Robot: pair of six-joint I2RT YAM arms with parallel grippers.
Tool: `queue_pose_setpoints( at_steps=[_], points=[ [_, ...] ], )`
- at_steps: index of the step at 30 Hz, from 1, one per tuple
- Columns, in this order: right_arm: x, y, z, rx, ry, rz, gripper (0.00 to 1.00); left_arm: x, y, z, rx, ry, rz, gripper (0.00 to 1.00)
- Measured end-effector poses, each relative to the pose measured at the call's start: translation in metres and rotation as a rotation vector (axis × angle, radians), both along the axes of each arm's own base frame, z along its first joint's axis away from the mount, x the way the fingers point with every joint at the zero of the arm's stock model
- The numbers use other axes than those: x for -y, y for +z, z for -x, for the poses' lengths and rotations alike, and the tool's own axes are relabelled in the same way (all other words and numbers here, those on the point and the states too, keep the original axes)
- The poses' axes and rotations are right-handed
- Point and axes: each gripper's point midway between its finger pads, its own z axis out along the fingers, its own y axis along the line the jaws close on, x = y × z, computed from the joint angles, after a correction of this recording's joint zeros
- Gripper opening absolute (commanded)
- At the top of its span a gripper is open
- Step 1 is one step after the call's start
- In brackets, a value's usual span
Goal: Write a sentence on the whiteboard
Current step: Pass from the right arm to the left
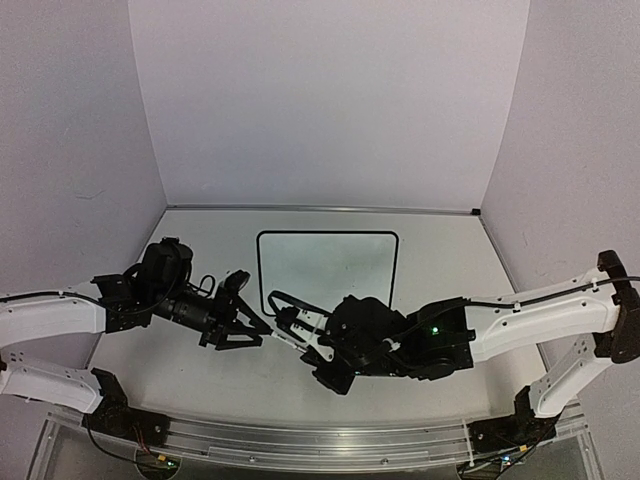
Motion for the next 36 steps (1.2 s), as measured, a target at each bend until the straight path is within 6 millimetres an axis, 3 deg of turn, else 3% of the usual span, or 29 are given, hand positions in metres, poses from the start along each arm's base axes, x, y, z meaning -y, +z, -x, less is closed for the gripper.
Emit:
queue_pose_setpoints(
  at_steps=[18,32,36],
  points=[
    [0.000,-0.003,0.006,-0.011,0.022,0.015,0.00,-0.001,-0.002,0.002,-0.028,-0.005,-0.001,0.40],
    [-0.002,-0.014,0.009,-0.025,0.036,0.043,0.00,0.001,0.000,0.003,-0.032,-0.021,0.011,0.27],
    [-0.004,-0.012,0.009,-0.025,0.035,0.041,0.00,0.000,-0.001,0.004,-0.035,-0.020,0.010,0.14]
  ],
)
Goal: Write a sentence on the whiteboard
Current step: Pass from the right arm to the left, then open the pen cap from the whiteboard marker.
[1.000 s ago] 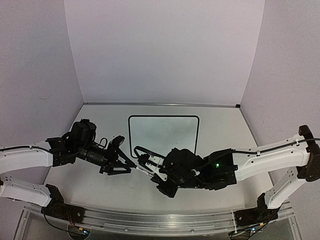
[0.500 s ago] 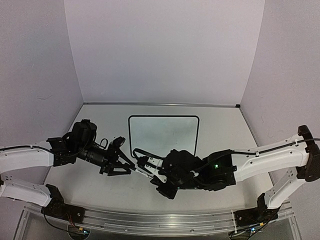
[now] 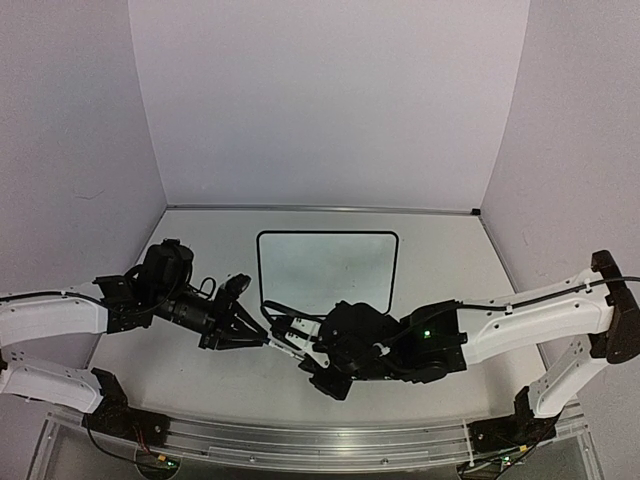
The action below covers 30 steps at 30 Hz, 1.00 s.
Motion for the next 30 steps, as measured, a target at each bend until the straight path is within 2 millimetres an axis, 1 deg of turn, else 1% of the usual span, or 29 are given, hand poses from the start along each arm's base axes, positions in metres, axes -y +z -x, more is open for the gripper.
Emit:
queue_pose_setpoints(
  at_steps=[3,5,7,9,10,11,13,15,17,19,21,23,25,27,30],
  points=[
    [0.000,-0.001,0.000,-0.001,0.002,0.004,0.00,-0.001,-0.003,0.002,-0.010,-0.005,-0.003,0.02],
    [0.000,-0.003,0.001,-0.002,0.004,0.009,0.00,0.000,-0.001,0.002,-0.009,-0.010,0.009,0.00],
    [0.000,-0.002,0.000,0.000,0.002,0.008,0.11,0.000,0.000,0.002,-0.007,-0.010,0.011,0.00],
    [0.000,-0.002,0.000,0.002,-0.001,0.006,0.35,0.000,0.000,0.001,-0.003,-0.005,0.012,0.00],
    [0.000,-0.002,-0.001,0.004,-0.005,0.006,0.50,-0.001,0.000,0.000,0.005,0.002,0.014,0.00],
    [0.000,-0.001,-0.002,-0.002,-0.019,-0.002,0.60,-0.002,-0.001,0.000,0.011,0.011,0.012,0.00],
    [0.003,0.004,-0.004,0.000,-0.041,-0.022,0.78,-0.006,-0.005,-0.001,0.019,0.039,0.003,0.00],
    [0.009,0.014,-0.006,-0.001,-0.072,-0.061,0.91,-0.009,-0.008,-0.004,0.037,0.075,0.004,0.00],
    [0.016,0.026,-0.007,-0.006,-0.101,-0.107,0.96,-0.012,-0.006,-0.009,0.073,0.111,0.022,0.00],
    [0.020,0.042,-0.010,-0.025,-0.141,-0.182,0.98,-0.013,0.000,-0.014,0.117,0.143,0.051,0.00],
    [0.022,0.056,-0.013,-0.050,-0.171,-0.256,0.98,-0.013,0.012,-0.019,0.171,0.169,0.093,0.00],
    [0.021,0.066,-0.017,-0.082,-0.197,-0.327,0.98,-0.012,0.029,-0.024,0.235,0.191,0.150,0.00],
    [0.020,0.069,-0.022,-0.128,-0.220,-0.395,0.98,-0.012,0.047,-0.028,0.300,0.207,0.210,0.00],
    [0.019,0.068,-0.028,-0.186,-0.231,-0.459,0.98,-0.012,0.063,-0.030,0.364,0.216,0.266,0.00],
    [0.018,0.064,-0.033,-0.286,-0.232,-0.554,0.98,-0.014,0.081,-0.030,0.444,0.224,0.341,0.00]
  ],
)
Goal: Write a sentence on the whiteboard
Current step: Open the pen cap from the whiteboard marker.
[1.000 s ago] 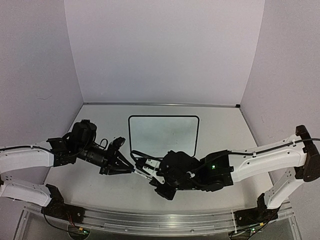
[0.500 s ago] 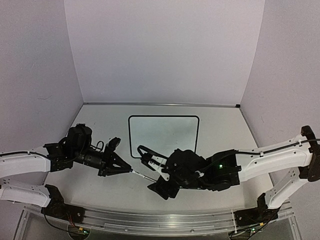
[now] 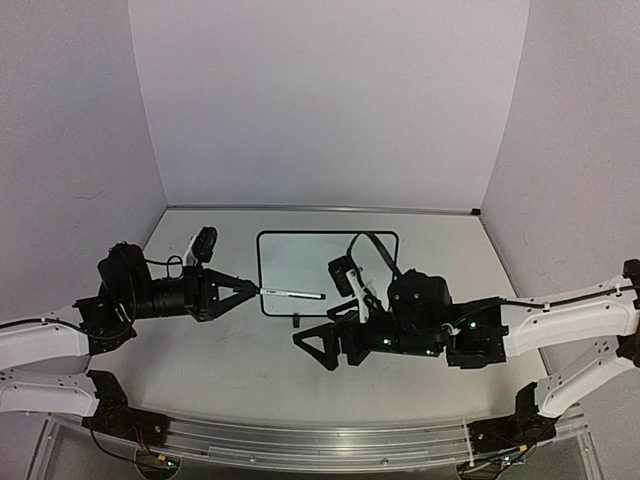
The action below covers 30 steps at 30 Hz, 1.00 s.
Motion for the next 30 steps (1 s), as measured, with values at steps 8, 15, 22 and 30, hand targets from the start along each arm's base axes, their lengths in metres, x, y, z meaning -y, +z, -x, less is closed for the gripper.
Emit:
queue_pose_setpoints(
  at_steps=[8,15,22,30],
  points=[
    [-0.008,0.045,0.000,-0.118,0.069,-0.303,0.98,-0.006,0.023,0.009,0.141,-0.011,0.085,0.00],
    [-0.014,0.078,0.010,-0.134,0.142,-0.433,0.97,-0.005,0.032,0.015,0.195,-0.043,0.120,0.00],
    [-0.027,0.094,0.013,-0.138,0.188,-0.474,0.86,0.001,0.025,0.015,0.185,-0.077,0.108,0.00],
    [-0.036,0.086,0.015,-0.160,0.211,-0.458,0.72,0.002,0.022,0.016,0.177,-0.090,0.099,0.00]
  ],
)
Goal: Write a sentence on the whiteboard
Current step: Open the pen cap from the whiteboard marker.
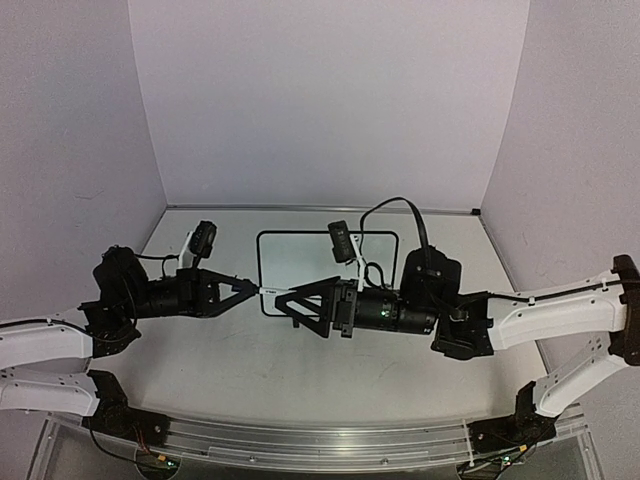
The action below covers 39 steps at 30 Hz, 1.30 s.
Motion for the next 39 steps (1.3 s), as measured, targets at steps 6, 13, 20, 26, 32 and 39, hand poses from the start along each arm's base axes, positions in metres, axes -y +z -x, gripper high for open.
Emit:
queue_pose_setpoints(
  at_steps=[6,13,20,26,32,39],
  points=[
    [-0.005,-0.003,0.001,-0.006,0.013,0.006,0.65,0.001,-0.004,0.000,-0.013,-0.004,-0.015,0.00],
    [-0.005,-0.006,-0.002,-0.011,0.011,0.017,0.53,0.002,-0.007,0.001,-0.019,-0.013,-0.022,0.00],
    [-0.007,-0.010,-0.003,-0.016,0.012,0.024,0.52,0.006,-0.012,0.002,-0.027,-0.033,-0.035,0.00],
    [-0.009,-0.012,-0.004,-0.019,0.013,0.028,0.48,0.008,-0.015,0.003,-0.033,-0.043,-0.042,0.00],
    [-0.010,-0.015,-0.004,-0.026,0.013,0.035,0.36,0.008,-0.016,0.005,-0.035,-0.055,-0.046,0.00],
    [-0.010,-0.019,-0.007,-0.036,0.004,0.046,0.21,0.009,-0.015,0.006,-0.031,-0.063,-0.044,0.00]
  ],
)
